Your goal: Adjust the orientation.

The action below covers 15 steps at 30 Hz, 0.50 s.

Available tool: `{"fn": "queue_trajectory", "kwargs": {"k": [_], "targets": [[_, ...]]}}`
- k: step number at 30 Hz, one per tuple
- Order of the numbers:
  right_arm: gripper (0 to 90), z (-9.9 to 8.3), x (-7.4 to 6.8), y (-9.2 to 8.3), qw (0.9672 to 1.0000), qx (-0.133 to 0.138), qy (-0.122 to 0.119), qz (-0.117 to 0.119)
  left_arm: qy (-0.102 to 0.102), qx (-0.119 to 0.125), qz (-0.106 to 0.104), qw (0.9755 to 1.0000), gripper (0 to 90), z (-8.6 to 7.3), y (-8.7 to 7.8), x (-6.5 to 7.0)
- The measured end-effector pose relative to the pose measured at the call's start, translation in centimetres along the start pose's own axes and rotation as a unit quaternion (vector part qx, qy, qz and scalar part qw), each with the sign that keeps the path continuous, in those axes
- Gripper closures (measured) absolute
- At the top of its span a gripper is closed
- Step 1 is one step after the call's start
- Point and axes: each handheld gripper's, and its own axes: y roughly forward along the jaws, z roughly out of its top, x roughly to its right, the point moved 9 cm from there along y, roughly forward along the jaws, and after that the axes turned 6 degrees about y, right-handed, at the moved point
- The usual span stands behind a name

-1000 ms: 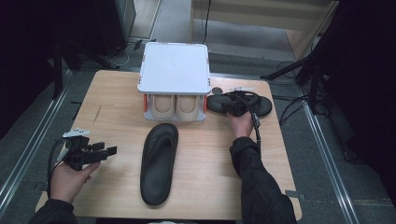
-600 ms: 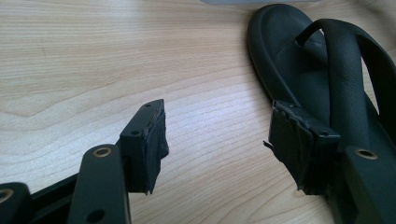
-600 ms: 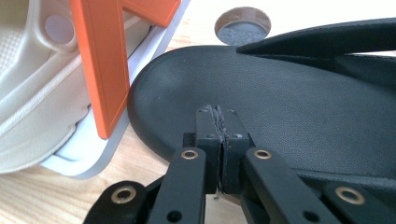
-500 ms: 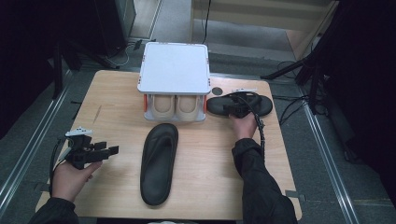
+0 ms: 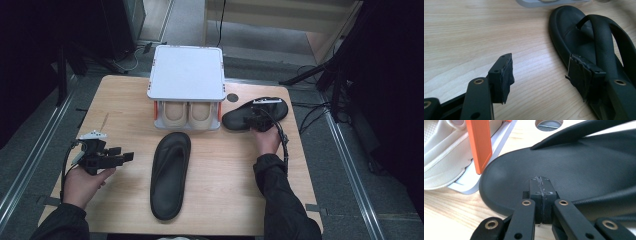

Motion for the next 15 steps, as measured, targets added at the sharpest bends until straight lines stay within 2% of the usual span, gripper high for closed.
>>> {"fn": "queue_trajectory", "kwargs": {"k": [15], "targets": [[89.9,-1.6,1.8,-2.1,1.0,-0.004,0.005,-0.007,0.018,-0.003,-0.016,0.9997,37.6,1.6,1.5,0.7]]}}
